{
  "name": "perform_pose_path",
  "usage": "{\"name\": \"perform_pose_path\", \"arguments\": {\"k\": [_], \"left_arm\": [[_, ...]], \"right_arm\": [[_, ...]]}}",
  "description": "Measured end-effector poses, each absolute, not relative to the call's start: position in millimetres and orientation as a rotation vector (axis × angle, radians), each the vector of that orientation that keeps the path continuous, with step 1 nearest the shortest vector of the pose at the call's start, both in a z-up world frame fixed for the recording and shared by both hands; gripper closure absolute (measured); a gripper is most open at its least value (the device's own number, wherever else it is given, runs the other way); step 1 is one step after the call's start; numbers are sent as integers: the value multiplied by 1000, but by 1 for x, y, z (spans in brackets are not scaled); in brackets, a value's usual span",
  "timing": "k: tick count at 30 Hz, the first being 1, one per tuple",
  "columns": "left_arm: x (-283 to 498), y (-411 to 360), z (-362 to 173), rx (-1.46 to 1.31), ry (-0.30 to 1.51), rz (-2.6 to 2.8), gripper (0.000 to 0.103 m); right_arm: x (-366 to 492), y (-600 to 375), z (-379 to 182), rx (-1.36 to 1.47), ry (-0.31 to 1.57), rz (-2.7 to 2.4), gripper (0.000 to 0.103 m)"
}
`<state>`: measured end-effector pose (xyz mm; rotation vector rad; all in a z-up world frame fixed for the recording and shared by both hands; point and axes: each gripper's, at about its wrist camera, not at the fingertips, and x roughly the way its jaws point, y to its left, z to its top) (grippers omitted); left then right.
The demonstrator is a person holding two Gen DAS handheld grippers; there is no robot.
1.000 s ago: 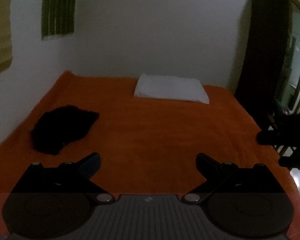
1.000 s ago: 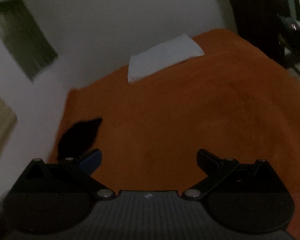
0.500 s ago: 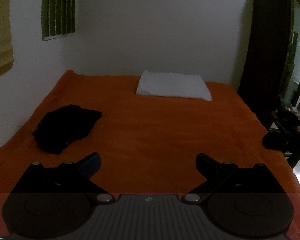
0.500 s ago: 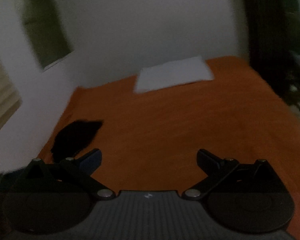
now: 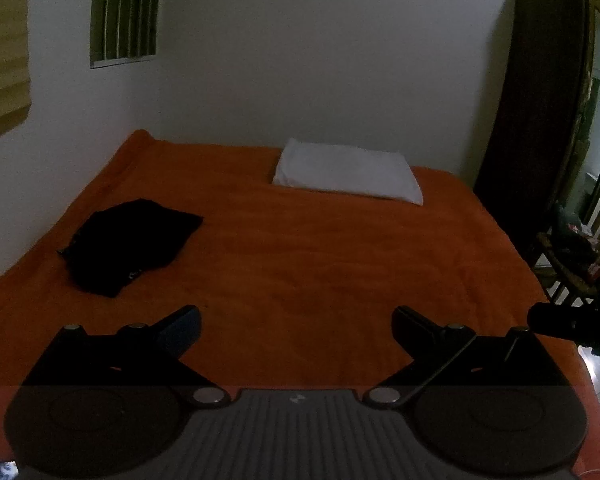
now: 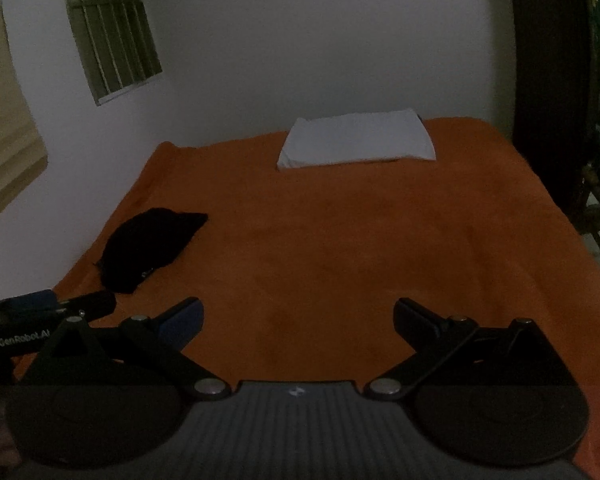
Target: Fold clothes
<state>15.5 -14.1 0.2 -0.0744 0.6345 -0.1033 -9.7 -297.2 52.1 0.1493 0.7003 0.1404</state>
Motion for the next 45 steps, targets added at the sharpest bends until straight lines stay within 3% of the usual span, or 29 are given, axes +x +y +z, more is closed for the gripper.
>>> {"name": "perform_pose_path", "arguments": {"k": [17,29,45], "left_arm": [[11,-38,5,-49,633,-31,0],[-11,-104,20,139,507,-105,0],[-5,-98,19,78,565,-114,0]], "right_arm": [[-14,-300,45,124,676,182,0],[-16,-308,33,64,681,63,0],[-22,-319,35,99,665,42,0]]}}
